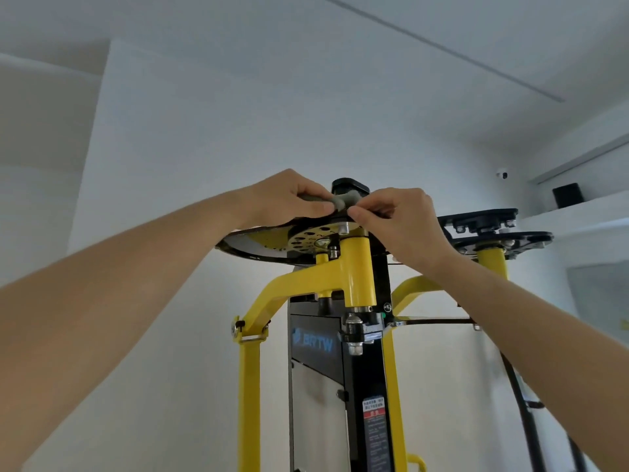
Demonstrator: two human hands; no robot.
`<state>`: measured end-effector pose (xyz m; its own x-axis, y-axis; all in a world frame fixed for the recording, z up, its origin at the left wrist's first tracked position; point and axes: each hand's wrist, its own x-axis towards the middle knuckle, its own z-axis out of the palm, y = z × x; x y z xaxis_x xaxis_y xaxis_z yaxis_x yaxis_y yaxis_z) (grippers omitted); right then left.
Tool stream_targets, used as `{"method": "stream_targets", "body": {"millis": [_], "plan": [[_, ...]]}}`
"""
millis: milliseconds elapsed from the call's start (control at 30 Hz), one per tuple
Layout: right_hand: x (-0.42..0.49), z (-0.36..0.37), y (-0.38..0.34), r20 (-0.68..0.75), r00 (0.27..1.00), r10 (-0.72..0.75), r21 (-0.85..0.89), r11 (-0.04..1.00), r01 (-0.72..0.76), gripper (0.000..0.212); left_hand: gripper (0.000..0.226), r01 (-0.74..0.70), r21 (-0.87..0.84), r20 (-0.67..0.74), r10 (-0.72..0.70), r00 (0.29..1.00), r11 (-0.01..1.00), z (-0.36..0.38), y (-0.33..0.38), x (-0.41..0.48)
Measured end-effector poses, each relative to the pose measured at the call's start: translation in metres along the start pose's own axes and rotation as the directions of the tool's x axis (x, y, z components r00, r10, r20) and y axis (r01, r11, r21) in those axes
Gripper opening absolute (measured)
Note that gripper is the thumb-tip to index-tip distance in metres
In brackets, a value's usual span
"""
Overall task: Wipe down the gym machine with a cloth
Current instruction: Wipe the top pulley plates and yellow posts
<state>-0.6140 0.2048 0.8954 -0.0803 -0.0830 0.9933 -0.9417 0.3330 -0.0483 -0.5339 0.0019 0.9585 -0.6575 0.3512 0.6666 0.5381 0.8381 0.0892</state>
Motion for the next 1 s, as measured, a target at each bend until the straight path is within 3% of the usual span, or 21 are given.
{"method": "stream_targets", "body": {"millis": [100,333,533,667,833,1000], "plan": [[-0.003,0.006,0.001,-0.045,0.999,-0.004,0.010,1.000,0.004,0.011,0.024,0.026,-0.043,0.045,-0.024,0.999,0.999,-0.010,-0.010,-0.006],[-0.010,0.013,-0.002,-0.093,0.995,0.021,0.028,0.999,-0.019,0.008,0.017,-0.038,-0.017,-0.043,0.037,0.998,0.999,-0.009,-0.028,-0.015],[-0.019,0.016,-0.010,-0.118,0.991,0.061,0.038,0.998,-0.057,0.013,0.022,-0.145,0.206,-0.192,0.185,0.964,0.968,-0.010,-0.046,-0.026],[-0.020,0.014,-0.015,-0.088,0.993,0.079,0.030,0.997,-0.077,0.017,0.039,-0.094,0.230,-0.252,0.153,0.956,0.969,-0.011,-0.060,-0.036],[-0.019,0.018,-0.015,-0.110,0.989,0.100,-0.004,0.995,-0.101,0.012,0.044,-0.134,0.337,-0.210,0.213,0.954,0.932,-0.007,-0.054,-0.032],[-0.018,0.021,-0.011,-0.130,0.987,0.097,0.024,0.995,-0.094,0.011,0.036,-0.193,0.302,-0.184,0.255,0.949,0.934,0.002,-0.038,-0.020]]}}
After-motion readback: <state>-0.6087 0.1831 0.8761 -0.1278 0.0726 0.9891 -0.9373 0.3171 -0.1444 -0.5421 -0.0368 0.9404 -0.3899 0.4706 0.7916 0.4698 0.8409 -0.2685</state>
